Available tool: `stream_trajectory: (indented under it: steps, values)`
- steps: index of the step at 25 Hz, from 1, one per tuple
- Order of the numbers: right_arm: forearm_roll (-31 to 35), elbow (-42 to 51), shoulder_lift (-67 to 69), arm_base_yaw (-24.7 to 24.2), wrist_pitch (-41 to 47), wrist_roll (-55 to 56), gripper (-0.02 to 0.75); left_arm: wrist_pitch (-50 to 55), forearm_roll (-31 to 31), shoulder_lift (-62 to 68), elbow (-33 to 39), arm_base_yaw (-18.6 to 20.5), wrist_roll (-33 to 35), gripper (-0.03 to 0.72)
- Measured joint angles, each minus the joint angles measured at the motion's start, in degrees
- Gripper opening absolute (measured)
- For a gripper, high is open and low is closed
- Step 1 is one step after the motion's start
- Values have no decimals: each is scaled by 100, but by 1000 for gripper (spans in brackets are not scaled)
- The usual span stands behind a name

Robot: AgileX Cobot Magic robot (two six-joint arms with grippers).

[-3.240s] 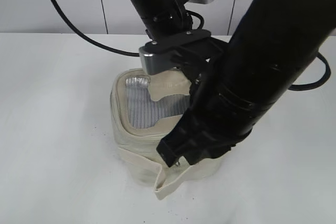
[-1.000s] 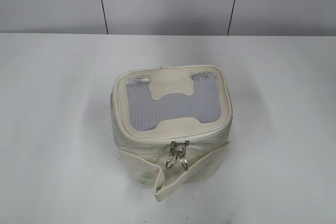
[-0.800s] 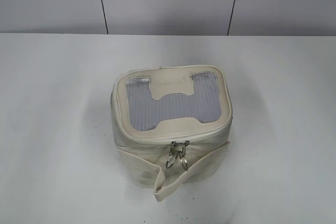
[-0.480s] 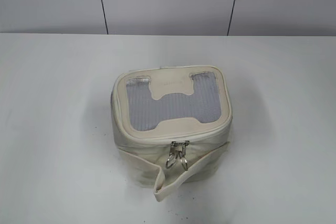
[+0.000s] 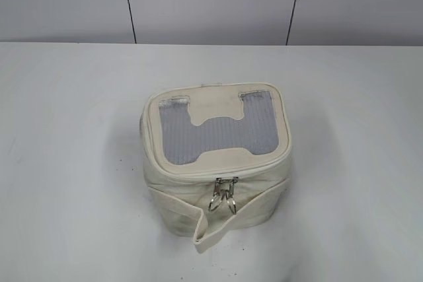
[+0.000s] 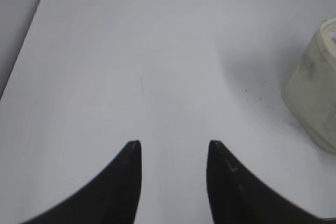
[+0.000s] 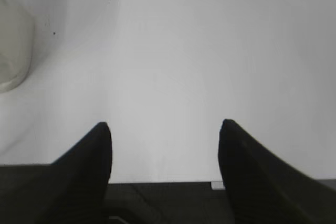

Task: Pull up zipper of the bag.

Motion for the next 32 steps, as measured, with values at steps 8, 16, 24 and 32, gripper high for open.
stream_trajectory:
  steps: [8,16,24,32]
  values:
    - [-99,598,-2330,0,52,-409,495,330,-170,-881,207,0,287,323]
    - [-41,813,-2248,37,-332,-562,494,-198,-544,-881,575,-4,775,318]
    - [-29,813,-2248,37,-376,-562,489,-235,-555,-881,581,-4,796,314]
    - [-29,813,-2248,37,-379,-600,458,-235,-555,-881,581,-4,796,309]
